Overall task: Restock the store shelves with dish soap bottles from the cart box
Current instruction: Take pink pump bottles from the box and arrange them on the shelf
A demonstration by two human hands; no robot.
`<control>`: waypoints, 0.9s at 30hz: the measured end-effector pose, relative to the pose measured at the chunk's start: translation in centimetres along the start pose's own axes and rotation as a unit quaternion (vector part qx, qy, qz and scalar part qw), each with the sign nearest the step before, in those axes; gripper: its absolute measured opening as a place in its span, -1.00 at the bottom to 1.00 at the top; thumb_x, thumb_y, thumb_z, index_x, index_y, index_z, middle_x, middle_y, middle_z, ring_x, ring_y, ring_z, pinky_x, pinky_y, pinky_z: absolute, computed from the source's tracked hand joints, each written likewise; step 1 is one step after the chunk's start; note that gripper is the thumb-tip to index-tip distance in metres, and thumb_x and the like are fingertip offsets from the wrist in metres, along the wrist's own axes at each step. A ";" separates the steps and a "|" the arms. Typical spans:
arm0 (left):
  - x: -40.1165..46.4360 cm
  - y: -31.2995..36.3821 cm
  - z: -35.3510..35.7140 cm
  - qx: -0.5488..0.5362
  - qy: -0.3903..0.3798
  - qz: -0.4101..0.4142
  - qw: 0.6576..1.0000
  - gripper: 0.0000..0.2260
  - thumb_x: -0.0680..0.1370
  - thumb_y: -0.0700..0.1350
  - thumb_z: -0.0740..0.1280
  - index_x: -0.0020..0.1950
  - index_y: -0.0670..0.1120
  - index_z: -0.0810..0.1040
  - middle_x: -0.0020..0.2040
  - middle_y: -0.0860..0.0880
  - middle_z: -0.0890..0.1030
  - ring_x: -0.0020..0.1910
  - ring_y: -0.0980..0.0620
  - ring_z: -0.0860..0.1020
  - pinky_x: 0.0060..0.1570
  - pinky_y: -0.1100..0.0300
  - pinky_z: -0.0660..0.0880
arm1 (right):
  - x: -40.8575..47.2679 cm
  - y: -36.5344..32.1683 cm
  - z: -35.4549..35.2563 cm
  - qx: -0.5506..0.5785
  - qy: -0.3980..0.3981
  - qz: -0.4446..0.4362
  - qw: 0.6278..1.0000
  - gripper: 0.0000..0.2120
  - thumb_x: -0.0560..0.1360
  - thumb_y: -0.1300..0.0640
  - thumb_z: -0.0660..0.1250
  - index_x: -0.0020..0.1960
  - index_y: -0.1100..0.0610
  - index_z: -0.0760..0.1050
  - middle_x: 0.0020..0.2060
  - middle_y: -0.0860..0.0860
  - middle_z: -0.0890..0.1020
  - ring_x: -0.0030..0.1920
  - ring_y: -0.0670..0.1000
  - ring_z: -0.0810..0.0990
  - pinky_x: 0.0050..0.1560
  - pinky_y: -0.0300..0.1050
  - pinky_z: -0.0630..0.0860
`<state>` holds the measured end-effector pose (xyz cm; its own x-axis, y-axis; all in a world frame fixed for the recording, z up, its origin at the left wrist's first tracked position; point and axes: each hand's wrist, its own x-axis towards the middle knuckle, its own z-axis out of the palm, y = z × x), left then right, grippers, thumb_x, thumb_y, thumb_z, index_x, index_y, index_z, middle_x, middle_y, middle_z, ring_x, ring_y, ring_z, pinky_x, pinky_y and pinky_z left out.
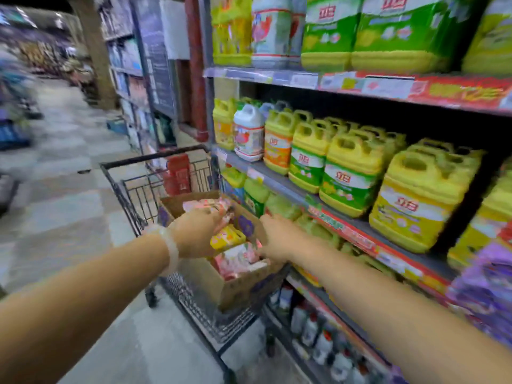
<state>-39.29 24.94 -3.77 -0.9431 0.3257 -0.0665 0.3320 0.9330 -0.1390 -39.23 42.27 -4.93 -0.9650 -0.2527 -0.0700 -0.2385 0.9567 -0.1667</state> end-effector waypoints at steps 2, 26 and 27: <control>1.3 -2.4 2.2 -0.011 -0.029 -0.023 0.999 -0.31 0.48 0.04 0.36 0.50 -0.10 0.13 0.33 -0.18 0.38 0.30 -0.18 0.40 0.23 0.07 0.36 | 2.6 -0.7 1.5 -0.002 -0.024 -0.006 1.000 -0.47 0.41 -0.03 0.42 0.24 0.22 0.34 0.22 0.21 0.45 0.25 0.22 0.45 0.18 -0.01 0.42; 30.3 -13.2 23.1 -0.206 -0.261 0.064 0.941 -0.53 0.48 0.05 0.33 0.28 -0.19 0.41 0.21 -0.20 0.49 0.24 -0.17 0.46 0.18 0.08 0.39 | 29.3 2.8 23.5 0.168 -0.232 0.228 0.931 -0.40 0.47 0.01 0.27 0.44 0.18 0.23 0.30 0.21 0.42 0.27 0.19 0.46 0.21 -0.02 0.45; 31.4 -13.2 24.4 -0.218 -0.278 0.076 0.932 -0.50 0.46 0.07 0.34 0.28 -0.21 0.42 0.21 -0.19 0.50 0.24 -0.17 0.47 0.18 0.06 0.40 | 29.7 2.7 24.7 0.185 -0.233 0.244 0.923 -0.36 0.40 -0.07 0.26 0.42 0.16 0.28 0.30 0.19 0.44 0.26 0.17 0.47 0.22 -0.03 0.45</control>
<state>-72.87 19.07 -28.08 -0.6908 0.4433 -0.5712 0.3088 0.8952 0.3213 -65.83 33.76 -31.78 -0.7754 0.0789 -0.6265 0.3492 0.8802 -0.3213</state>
